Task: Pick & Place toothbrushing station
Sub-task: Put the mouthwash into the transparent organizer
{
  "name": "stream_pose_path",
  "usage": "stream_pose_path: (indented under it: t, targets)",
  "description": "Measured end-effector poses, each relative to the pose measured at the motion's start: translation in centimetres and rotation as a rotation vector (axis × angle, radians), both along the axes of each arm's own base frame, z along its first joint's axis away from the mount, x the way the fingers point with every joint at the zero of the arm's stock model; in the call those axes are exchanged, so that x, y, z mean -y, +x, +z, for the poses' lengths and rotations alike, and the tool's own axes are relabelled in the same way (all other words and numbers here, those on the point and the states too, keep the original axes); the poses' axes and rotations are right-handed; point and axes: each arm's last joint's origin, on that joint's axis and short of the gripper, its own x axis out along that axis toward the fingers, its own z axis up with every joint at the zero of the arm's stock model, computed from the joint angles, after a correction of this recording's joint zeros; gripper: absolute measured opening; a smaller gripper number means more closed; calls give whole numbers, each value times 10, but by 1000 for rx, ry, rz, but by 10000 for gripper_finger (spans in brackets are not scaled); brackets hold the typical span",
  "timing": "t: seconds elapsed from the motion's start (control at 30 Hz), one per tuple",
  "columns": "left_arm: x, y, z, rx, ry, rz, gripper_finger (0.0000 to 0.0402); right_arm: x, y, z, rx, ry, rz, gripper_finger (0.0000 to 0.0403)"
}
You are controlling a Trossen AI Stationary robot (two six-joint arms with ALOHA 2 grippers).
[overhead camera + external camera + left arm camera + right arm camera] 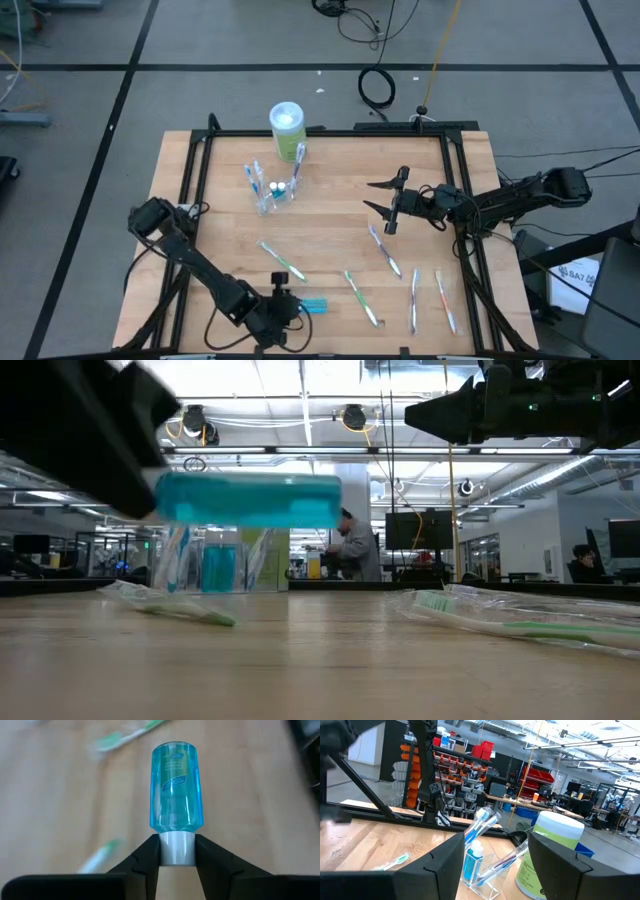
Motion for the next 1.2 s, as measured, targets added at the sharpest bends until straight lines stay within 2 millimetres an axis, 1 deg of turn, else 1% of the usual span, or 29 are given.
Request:
stream_pose_path:
  t: [0.17,0.27,0.37,0.5,0.6,0.77,1.0,1.2]
  targets:
    - [-15,3,38,-126,198,15,112,0,0,0,2,13,2,212]
    - [-26,8,61,-194,294,-9,112,0,0,0,4,23,4,212]
    - [-39,13,76,-271,396,-72,113,0,0,-1,-1,25,4,212]
    - [-62,19,90,-380,526,-131,113,0,0,-2,-18,25,4,212]
    - [-82,21,97,-466,653,-149,113,0,1,-4,-36,25,4,212]
    - [-117,23,100,-652,867,-204,113,0,1,-4,-32,66,9,212]
    - [-160,28,103,-837,996,-241,113,0,1,-4,-22,114,16,212]
    - [-187,31,104,-945,1035,-274,113,0,1,-4,-8,178,25,212]
